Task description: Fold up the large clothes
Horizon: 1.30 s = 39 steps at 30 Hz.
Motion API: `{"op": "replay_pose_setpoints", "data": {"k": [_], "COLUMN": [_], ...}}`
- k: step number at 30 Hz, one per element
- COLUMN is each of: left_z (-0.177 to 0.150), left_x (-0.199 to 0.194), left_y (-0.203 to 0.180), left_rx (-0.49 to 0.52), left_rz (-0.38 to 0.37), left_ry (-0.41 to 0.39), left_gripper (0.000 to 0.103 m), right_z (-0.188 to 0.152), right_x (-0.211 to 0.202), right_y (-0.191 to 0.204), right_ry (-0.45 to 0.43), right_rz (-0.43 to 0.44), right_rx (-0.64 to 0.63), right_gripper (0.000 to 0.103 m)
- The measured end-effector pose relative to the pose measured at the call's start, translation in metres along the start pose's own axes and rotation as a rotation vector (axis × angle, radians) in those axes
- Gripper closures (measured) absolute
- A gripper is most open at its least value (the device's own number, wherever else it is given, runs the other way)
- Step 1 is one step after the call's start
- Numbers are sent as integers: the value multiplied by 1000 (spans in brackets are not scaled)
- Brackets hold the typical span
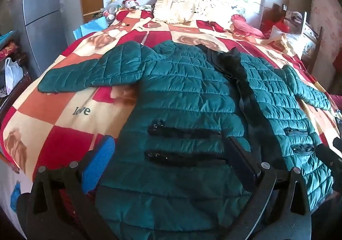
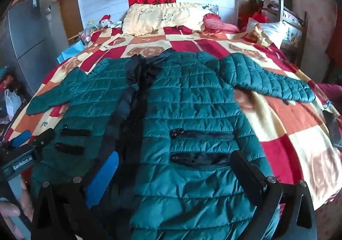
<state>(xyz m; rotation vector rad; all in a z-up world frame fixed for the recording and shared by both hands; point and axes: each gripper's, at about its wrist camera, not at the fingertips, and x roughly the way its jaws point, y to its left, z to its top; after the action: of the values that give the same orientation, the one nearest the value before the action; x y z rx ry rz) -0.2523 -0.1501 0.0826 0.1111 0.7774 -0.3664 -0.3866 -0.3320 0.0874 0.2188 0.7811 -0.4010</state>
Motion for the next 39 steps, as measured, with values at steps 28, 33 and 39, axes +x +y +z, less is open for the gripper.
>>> {"op": "replay_pose_setpoints", "data": {"k": [28,33,39], "left_z": [18,20,19], "left_x": [-23,-22,-16], "left_y": [-21,-24,-29], "left_rx": [-9,4,10], "left_rz": [-65,-58,-54], "left_ry": [-49,-53,-39], "left_gripper": [0,0,0], "right_z": [23,25,25], "right_x": [-18,-15,-12], "right_y": [16,15,17], "right_ry": [-16,-31,-57], "right_rz": [41,43,43], "right_rx": [-1,-7,-30], "right_gripper": [0,0,0]}}
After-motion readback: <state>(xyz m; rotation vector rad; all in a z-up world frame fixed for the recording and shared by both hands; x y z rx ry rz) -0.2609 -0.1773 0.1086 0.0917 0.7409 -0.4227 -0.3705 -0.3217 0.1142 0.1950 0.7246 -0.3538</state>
